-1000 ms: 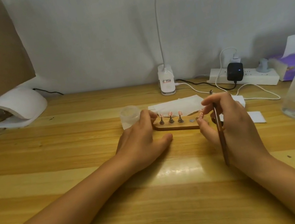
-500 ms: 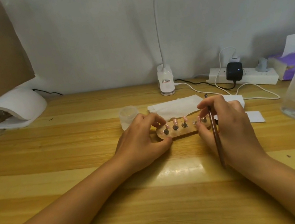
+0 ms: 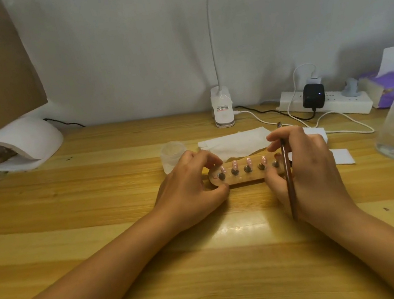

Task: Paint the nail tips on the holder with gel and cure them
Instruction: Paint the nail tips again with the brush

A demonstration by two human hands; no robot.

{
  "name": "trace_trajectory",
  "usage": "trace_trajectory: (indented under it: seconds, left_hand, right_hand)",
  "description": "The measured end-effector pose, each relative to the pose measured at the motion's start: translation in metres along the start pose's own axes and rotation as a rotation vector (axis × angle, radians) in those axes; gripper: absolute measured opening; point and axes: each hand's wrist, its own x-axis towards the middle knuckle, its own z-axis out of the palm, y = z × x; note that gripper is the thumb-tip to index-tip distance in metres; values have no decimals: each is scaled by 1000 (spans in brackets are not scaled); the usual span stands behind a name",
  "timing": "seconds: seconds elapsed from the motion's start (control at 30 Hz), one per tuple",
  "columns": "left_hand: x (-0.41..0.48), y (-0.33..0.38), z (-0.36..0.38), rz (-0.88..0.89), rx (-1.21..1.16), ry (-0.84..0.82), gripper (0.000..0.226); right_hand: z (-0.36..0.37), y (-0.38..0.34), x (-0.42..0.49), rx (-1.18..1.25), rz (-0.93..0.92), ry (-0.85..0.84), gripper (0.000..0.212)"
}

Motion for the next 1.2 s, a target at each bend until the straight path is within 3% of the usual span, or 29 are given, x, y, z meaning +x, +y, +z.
trace_trajectory:
  seconds: [0.63,0.87,1.07,1.2]
  left_hand:
    - [3,-1,1,-34,74,-11,43]
    - [3,1,1,-22,78,49,44]
    - [-5,9,-3,149,83,114,39]
    - [-12,17,-4,334,110,42,35]
  right_hand:
    - [1,9,3,78,58,-21,38]
    - [5,1,0,50,-138,-42,39]
    - [5,-5,-5,66,-269,-62,43]
    - [4,-10,-8,122,-340,-97,39]
